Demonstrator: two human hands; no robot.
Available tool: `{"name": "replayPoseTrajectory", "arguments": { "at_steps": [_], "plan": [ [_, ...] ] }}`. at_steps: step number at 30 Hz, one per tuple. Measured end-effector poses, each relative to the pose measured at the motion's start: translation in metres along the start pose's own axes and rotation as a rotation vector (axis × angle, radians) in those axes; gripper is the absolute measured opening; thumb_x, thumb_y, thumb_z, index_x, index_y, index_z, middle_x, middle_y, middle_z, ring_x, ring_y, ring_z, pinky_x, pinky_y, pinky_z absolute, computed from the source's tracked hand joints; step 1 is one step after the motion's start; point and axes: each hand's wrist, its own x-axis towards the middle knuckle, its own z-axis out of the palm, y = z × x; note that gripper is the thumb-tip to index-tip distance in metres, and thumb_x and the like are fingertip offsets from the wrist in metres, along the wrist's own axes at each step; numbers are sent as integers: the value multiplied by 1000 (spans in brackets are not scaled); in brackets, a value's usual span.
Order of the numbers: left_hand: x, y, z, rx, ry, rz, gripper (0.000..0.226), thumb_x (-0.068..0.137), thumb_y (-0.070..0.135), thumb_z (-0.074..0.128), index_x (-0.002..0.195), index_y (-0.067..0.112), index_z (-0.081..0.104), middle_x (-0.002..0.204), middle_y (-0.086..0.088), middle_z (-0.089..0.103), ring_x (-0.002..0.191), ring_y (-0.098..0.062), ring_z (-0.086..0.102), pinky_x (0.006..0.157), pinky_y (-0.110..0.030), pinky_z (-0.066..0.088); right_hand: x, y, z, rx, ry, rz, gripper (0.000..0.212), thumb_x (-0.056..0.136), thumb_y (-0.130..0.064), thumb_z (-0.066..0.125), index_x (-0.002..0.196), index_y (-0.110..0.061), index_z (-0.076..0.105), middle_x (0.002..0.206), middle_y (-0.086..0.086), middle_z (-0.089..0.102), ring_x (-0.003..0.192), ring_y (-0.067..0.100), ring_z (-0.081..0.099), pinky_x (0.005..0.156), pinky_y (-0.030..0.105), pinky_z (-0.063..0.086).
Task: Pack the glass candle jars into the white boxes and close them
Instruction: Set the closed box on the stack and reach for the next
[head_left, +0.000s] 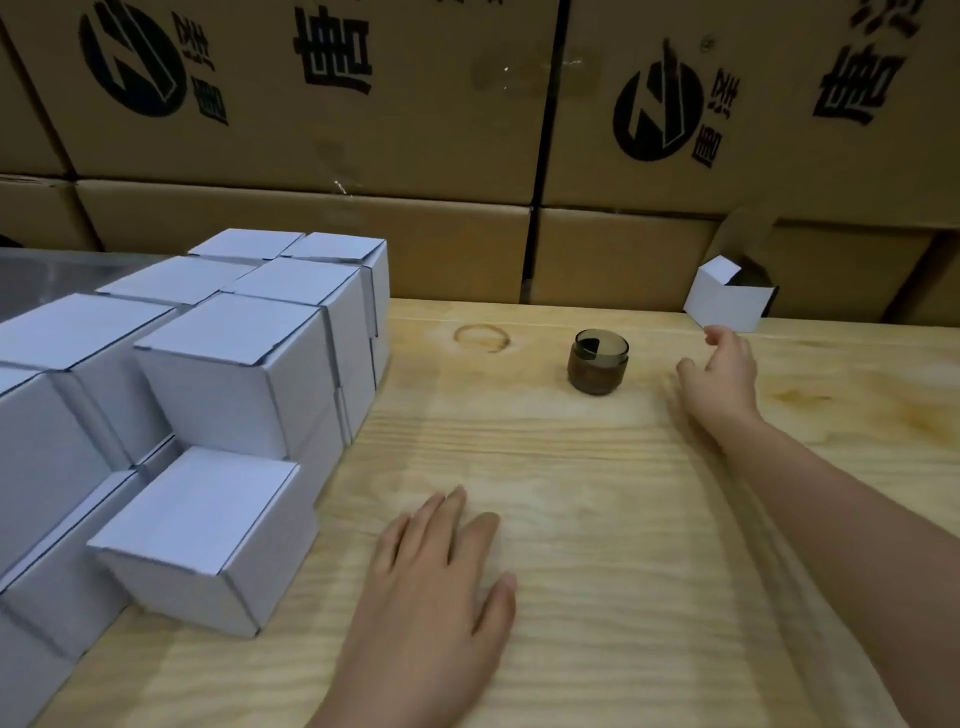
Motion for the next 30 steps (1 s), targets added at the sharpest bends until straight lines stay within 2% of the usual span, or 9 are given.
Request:
{"name": "replayPoseTrajectory", "arguments": {
  "at_steps": [2,4,9,14,19,22,25,27,30],
  "plan": [
    [3,5,-11,-22,-86,-23,61,80,55,24,126,31,55,145,0,44,134,-14,42,108,-24,14,33,5,-1,-26,11,12,57,89,-9,52,143,-9,32,145,7,33,133,28,31,107,40,31],
    [7,5,-14,-42,-54,-12,49,75,50,40,102,25,72,120,-4,66,110,-23,64,93,-32,32,65,9,-7,-53,11,11,64,89,-10,54,146,-9,26,148,9,29,132,32,32,106,43,32],
    [14,5,-4,21,40,7,49,66,51,42,87,23,76,108,-3,71,97,-26,69,83,-28,34,118,21,-11,-120,-17,97,78,88,-12,59,150,-10,11,156,3,9,133,34,34,105,44,34],
    [18,4,0,69,103,38,47,67,50,42,84,22,76,106,-4,71,94,-26,70,82,-29,35,132,23,1,-459,-268,112,48,94,-14,49,140,-6,38,142,19,23,118,41,41,98,45,39],
    [16,2,-1,108,53,44,48,68,51,41,82,22,77,105,-3,72,93,-26,71,82,-28,35,134,28,2,-455,-77,-21,50,89,-7,55,136,-1,40,141,15,25,126,38,30,99,47,37],
    [15,0,2,146,90,77,54,82,57,34,80,24,77,103,-1,72,92,-25,71,81,-28,35,148,29,-1,-471,-121,1,54,88,-12,60,136,1,38,144,15,26,128,40,27,103,48,32],
    [14,3,2,142,126,69,71,93,60,15,79,27,76,103,1,72,95,-22,70,81,-32,37,162,33,-1,-554,-192,20,44,89,-15,59,129,-2,50,142,15,29,125,40,30,101,43,32],
    [15,5,3,141,151,67,69,92,61,17,79,28,76,103,2,72,97,-21,69,80,-33,38,166,37,-1,-568,-202,16,32,90,-13,57,120,-3,59,143,12,26,123,40,29,100,44,34],
    [17,3,5,175,189,92,56,85,61,31,79,27,76,104,1,72,97,-22,69,81,-33,38,164,38,-1,-559,-139,-20,28,95,-11,49,115,5,58,137,15,30,117,41,35,92,46,39]
  ]
}}
